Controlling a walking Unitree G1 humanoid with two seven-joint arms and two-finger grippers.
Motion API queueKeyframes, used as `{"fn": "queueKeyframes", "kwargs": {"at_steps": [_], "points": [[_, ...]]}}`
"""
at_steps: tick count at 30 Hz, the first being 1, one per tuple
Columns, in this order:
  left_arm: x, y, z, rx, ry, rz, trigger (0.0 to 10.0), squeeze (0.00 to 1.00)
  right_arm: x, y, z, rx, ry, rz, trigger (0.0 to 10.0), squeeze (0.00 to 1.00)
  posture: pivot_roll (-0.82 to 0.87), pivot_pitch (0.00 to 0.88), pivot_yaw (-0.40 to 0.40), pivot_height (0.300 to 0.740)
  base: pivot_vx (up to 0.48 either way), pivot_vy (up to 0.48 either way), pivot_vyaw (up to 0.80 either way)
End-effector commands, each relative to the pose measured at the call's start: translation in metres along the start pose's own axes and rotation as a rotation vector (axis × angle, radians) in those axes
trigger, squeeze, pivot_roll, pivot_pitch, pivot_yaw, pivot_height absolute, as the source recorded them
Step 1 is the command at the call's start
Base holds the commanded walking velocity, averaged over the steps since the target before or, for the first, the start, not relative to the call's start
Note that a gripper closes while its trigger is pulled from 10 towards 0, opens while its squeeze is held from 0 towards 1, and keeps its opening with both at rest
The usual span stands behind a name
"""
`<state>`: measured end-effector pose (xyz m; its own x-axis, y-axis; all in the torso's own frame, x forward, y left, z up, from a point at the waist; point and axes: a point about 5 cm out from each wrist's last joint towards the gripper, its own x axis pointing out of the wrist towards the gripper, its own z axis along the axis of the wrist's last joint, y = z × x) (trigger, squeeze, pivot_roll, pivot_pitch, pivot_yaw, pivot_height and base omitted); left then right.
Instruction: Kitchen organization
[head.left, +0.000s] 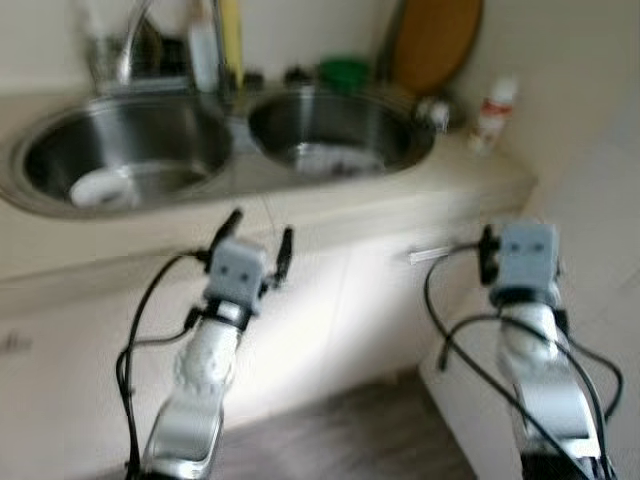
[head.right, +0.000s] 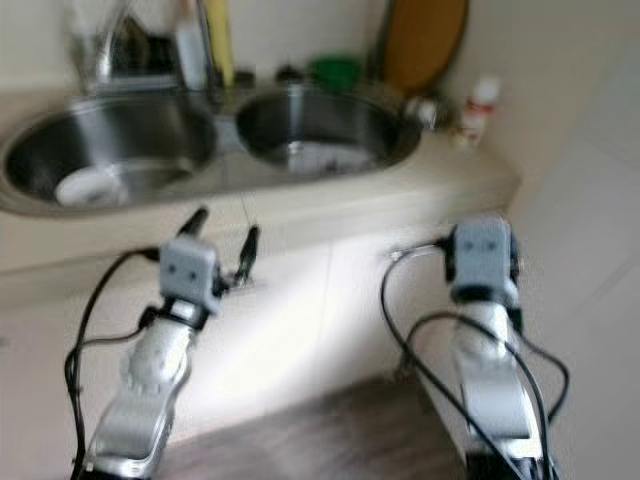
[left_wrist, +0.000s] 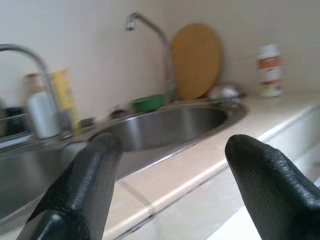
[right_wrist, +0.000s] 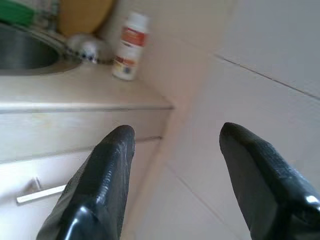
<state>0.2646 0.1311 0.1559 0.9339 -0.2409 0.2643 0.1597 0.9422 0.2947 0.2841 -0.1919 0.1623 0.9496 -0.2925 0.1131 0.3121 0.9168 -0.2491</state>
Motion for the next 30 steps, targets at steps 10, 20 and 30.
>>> {"fn": "queueKeyframes", "kwargs": {"at_steps": [10,20,30], "points": [[0.0026,0.0018,0.0038,0.025,-0.023,0.008,10.0,0.0,0.0007,-0.0007,0.0038,-0.008,-0.033,-0.023,10.0,0.0,0.05,0.0,-0.059,0.74,0.0,0.0,-0.8],[0.0025,0.0004,0.0026,0.032,-0.018,0.002,10.0,0.0,0.0018,-0.0024,0.0028,-0.013,-0.033,-0.038,10.0,0.0,0.05,0.0,-0.056,0.74,0.0,0.0,-0.8],[0.0016,0.0005,0.0019,0.045,-0.01,0.002,10.0,0.0,0.0036,-0.0032,0.0001,-0.024,-0.015,-0.059,10.0,0.0,0.05,0.0,-0.056,0.74,0.0,0.0,-0.8]]}}
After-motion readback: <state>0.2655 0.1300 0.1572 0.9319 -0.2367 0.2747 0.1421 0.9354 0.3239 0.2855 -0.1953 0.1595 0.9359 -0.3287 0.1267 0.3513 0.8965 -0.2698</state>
